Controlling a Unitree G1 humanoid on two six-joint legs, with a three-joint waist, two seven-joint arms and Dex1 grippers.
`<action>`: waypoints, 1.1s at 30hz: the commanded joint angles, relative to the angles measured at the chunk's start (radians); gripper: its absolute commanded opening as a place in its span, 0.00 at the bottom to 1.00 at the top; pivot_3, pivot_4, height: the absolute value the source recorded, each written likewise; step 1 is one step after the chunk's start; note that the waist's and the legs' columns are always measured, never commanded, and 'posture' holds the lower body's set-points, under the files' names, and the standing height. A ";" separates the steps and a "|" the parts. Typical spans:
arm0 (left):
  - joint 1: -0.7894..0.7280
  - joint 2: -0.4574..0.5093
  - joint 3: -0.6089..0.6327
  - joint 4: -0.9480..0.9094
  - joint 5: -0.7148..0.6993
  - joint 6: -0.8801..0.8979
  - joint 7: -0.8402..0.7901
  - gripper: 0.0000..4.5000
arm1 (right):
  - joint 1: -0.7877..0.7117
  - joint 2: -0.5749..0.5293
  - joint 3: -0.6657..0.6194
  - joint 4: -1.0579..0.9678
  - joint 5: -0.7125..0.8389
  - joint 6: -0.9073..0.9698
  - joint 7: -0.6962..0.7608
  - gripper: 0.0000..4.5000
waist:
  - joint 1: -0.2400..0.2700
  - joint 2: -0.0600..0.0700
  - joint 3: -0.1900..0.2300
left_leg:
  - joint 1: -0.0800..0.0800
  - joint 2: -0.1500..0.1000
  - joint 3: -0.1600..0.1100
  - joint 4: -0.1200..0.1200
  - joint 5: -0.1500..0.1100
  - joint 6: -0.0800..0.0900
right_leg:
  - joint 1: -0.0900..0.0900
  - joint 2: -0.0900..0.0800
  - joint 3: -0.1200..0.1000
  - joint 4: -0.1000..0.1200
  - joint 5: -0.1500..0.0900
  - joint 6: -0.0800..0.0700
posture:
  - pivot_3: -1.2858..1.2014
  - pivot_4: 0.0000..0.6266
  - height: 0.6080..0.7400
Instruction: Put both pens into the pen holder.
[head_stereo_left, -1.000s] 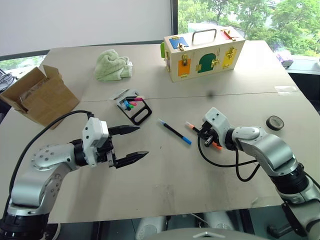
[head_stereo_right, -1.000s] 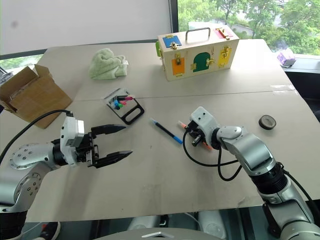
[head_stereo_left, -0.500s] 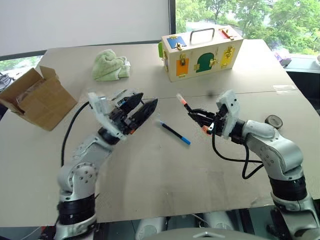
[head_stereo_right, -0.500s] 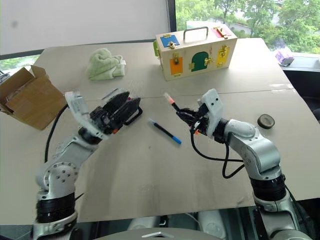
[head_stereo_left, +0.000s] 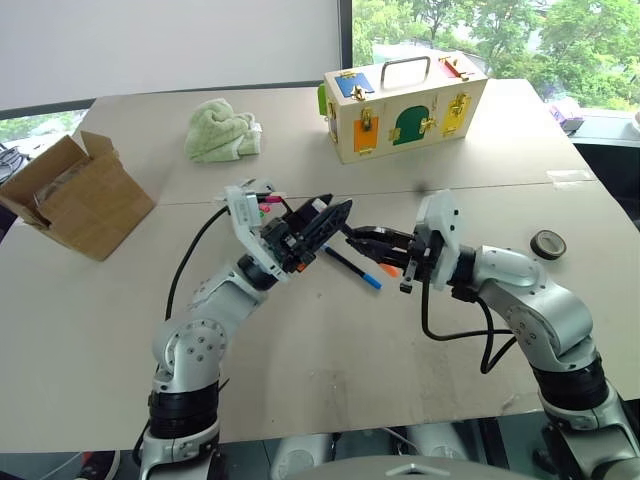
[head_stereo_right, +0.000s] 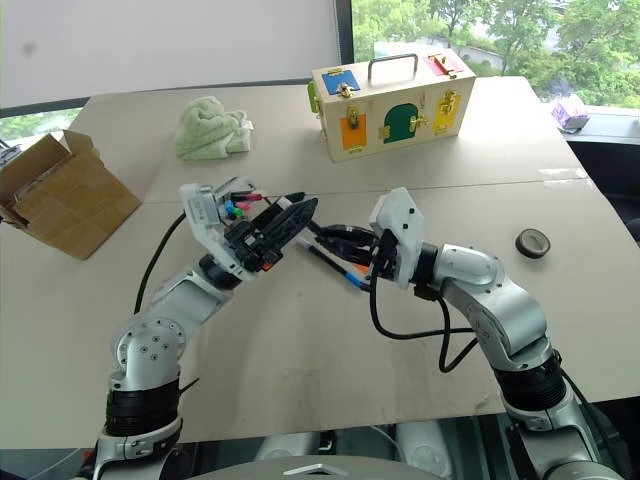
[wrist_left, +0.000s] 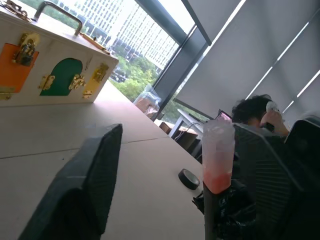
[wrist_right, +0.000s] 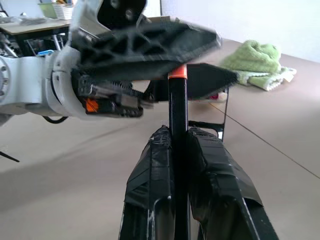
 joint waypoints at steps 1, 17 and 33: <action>-0.018 0.008 -0.008 -0.044 -0.021 0.002 -0.014 0.27 | -0.013 -0.010 -0.009 -0.038 0.012 -0.023 0.009 0.00 | 0.000 0.000 0.000 | 0.000 0.000 0.000 0.000 0.000 0.000 | 0.000 0.000 0.000 0.000 0.000 0.000 | 0.52 0.24 1.00; -0.221 0.150 -0.142 -0.047 0.620 -0.389 0.017 0.00 | 0.131 -0.303 -0.369 0.078 0.202 0.044 0.187 0.70 | 0.016 -0.003 0.002 | -0.001 -0.002 0.001 0.000 0.000 0.001 | 0.001 -0.001 0.000 -0.002 0.000 0.000 | 0.52 0.24 1.00; -0.079 0.233 -0.296 0.028 1.359 -0.752 0.162 0.00 | 0.103 -0.387 -0.547 0.095 0.468 0.063 0.264 0.70 | 0.012 -0.004 0.004 | -0.001 0.001 0.003 -0.002 -0.003 0.005 | 0.001 0.000 0.002 -0.002 0.000 0.000 | 0.52 0.24 1.00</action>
